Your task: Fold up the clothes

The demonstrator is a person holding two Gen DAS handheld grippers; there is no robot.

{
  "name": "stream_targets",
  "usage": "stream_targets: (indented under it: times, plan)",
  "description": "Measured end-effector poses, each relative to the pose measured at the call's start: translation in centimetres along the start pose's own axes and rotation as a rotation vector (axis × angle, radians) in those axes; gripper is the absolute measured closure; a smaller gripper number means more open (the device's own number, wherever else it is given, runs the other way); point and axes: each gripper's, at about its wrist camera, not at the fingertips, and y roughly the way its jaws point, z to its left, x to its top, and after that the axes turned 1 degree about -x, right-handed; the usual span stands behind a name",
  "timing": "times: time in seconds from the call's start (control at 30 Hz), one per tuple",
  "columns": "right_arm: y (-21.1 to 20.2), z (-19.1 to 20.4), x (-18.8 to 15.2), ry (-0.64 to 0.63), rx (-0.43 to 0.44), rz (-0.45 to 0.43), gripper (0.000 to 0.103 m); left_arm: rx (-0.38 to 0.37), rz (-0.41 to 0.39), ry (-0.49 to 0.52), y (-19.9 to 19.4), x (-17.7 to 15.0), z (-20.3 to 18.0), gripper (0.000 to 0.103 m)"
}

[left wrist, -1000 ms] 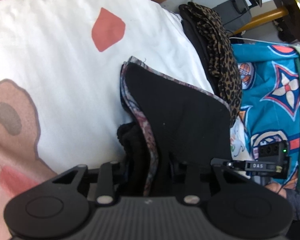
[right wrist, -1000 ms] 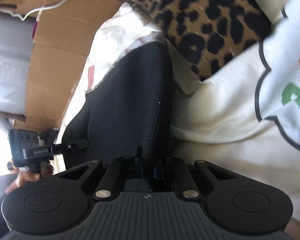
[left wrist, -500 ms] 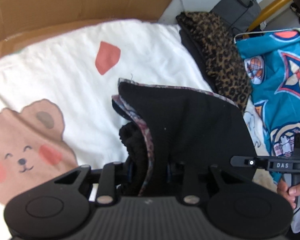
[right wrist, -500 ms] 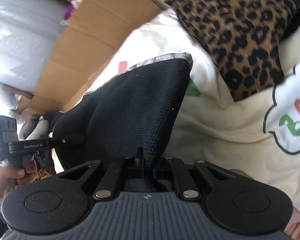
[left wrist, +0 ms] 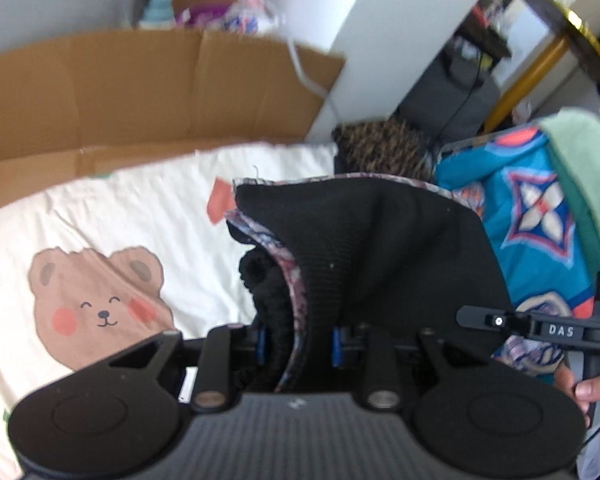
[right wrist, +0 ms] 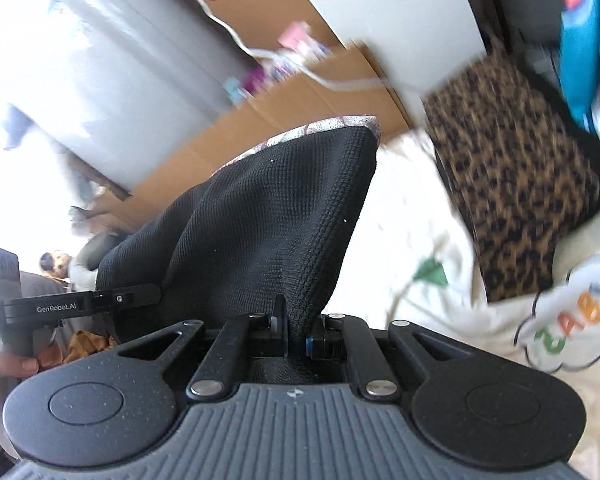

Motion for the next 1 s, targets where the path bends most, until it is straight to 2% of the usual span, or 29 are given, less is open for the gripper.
stream_targets:
  times: [0.2, 0.43, 0.63, 0.83, 1.0]
  plan:
    - [-5.4, 4.6, 1.8, -0.078, 0.041, -0.086, 0.097, 0.005, -0.129, 0.019, -7.1, 1.0, -2.7, 0.073]
    - [-9.0, 8.6, 3.2, -0.153, 0.058, -0.142, 0.097, 0.037, -0.244, 0.017, -13.6, 1.2, -5.1, 0.073]
    - [-12.5, 10.9, 4.6, -0.19, 0.063, -0.201, 0.097, 0.042, -0.321, 0.003, -17.1, 1.2, -7.2, 0.073]
    - [-15.7, 11.7, 5.2, -0.211, 0.059, -0.265, 0.097, 0.051, -0.377, -0.001, -18.9, 1.0, -9.6, 0.073]
    - [-18.3, 12.4, 5.1, -0.237, 0.054, -0.282, 0.097, 0.047, -0.409, 0.01, -20.5, 0.7, -11.8, 0.073]
